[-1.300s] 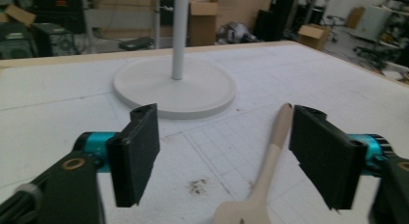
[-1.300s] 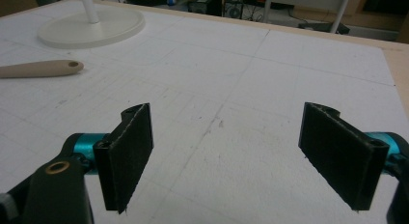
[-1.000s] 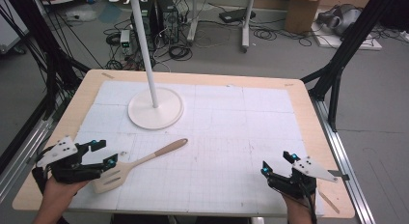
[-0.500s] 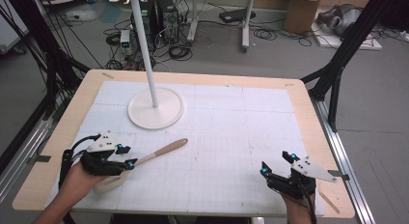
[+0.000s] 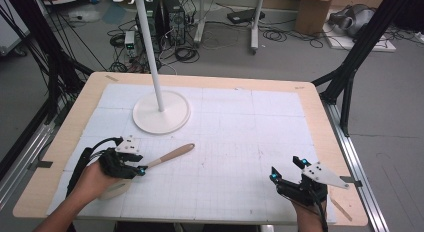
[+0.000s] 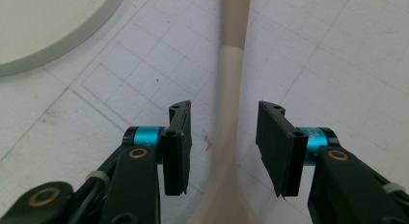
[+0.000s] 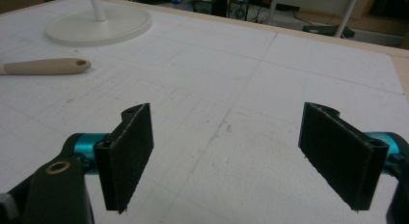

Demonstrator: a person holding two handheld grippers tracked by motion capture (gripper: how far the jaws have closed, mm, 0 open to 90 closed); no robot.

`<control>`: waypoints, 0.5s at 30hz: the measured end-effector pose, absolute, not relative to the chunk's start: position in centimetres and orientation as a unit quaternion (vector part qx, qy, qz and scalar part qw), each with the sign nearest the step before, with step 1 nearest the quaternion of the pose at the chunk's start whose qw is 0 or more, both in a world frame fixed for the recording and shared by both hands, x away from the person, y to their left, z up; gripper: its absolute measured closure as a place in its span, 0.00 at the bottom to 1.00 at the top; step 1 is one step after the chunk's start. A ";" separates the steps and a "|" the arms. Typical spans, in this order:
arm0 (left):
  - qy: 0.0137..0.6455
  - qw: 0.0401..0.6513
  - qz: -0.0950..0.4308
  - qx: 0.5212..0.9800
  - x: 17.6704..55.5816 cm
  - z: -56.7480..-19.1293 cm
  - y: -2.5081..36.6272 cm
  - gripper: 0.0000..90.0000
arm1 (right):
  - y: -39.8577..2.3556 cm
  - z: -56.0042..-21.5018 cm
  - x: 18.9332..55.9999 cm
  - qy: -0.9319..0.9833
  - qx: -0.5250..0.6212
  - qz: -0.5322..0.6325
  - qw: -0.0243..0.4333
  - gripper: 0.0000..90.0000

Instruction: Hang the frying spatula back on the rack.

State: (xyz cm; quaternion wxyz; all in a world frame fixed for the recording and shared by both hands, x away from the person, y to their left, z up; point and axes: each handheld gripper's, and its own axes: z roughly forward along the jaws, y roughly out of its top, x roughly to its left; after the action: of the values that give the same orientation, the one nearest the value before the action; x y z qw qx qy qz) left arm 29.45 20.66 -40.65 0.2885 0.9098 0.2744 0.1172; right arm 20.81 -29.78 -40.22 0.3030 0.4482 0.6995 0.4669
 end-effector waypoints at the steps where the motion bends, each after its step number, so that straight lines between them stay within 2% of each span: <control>1: 0.277 0.286 0.115 0.910 29.6 -40.7 20.5 0.64 | -29.8 -40.2 20.8 0.700 0.448 0.466 0.304 0.21; 10: 0.272 0.246 0.112 0.924 30.0 -41.7 20.0 0.67 | -29.8 -40.2 20.7 0.700 0.451 0.465 0.301 0.21; 15: 0.281 0.248 0.109 0.921 30.3 -41.8 20.1 0.69 | -29.8 -40.2 20.7 0.700 0.451 0.465 0.301 0.21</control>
State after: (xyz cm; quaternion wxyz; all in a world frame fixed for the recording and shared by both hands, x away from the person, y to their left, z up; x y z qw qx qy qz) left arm 30.29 20.06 -41.84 0.2478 0.9208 0.2807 0.1093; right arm 20.70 -29.81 -40.21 0.3014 0.4507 0.7001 0.4646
